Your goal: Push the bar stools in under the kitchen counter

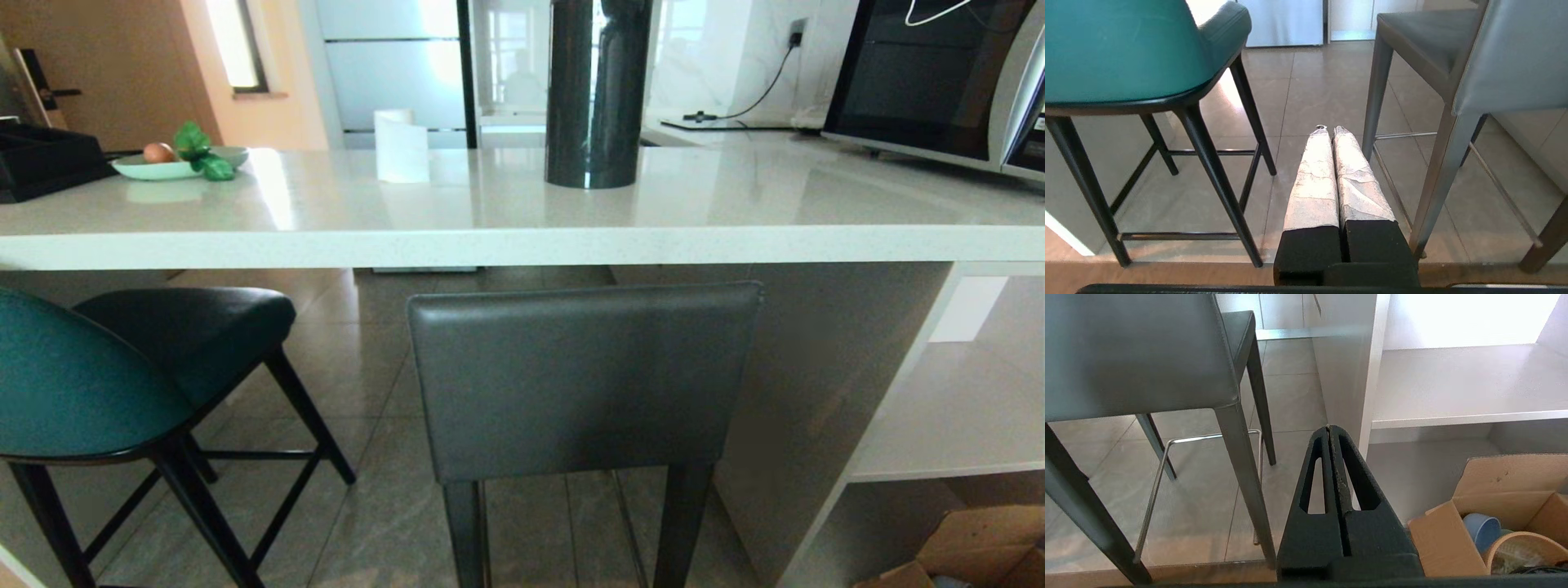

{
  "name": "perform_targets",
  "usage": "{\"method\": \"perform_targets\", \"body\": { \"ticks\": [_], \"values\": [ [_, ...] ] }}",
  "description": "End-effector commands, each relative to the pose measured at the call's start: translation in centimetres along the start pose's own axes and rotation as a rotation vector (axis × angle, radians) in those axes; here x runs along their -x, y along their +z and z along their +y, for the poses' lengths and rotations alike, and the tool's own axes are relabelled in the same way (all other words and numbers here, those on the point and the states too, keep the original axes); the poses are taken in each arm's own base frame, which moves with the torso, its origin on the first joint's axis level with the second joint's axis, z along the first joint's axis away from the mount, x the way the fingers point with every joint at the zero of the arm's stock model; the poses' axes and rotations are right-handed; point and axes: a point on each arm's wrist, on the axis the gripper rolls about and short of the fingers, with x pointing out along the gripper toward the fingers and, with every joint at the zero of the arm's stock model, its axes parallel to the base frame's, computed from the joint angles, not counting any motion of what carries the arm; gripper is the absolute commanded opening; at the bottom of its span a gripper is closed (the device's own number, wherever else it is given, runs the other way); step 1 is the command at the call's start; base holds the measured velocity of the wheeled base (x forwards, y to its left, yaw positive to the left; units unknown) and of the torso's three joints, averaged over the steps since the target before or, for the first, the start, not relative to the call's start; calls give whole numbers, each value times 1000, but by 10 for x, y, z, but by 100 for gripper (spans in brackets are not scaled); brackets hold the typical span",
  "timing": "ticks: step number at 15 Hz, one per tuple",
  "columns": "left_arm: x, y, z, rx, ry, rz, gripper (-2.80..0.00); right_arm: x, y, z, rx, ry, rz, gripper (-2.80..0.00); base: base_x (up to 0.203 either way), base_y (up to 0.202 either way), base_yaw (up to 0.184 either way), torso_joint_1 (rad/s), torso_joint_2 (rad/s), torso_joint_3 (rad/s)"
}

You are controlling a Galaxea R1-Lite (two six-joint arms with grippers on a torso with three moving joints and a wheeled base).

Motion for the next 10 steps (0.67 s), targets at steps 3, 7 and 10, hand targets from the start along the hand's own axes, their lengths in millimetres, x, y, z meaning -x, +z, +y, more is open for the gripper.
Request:
{"method": "perform_targets", "body": {
  "ticks": [3, 7, 10],
  "values": [
    [0, -1, 0, 19, 5, 6, -280, 0, 0, 0, -1, 0, 2, -280, 0, 0, 0, 0, 0, 0],
    [0, -1, 0, 39, 5, 3, -280, 0, 1, 0, -13, -3, -14, -280, 0, 0, 0, 0, 0, 0],
    [0, -1, 0, 39, 7, 3, -280, 0, 1, 0, -13, -3, -12, -280, 0, 0, 0, 0, 0, 0]
  ]
}}
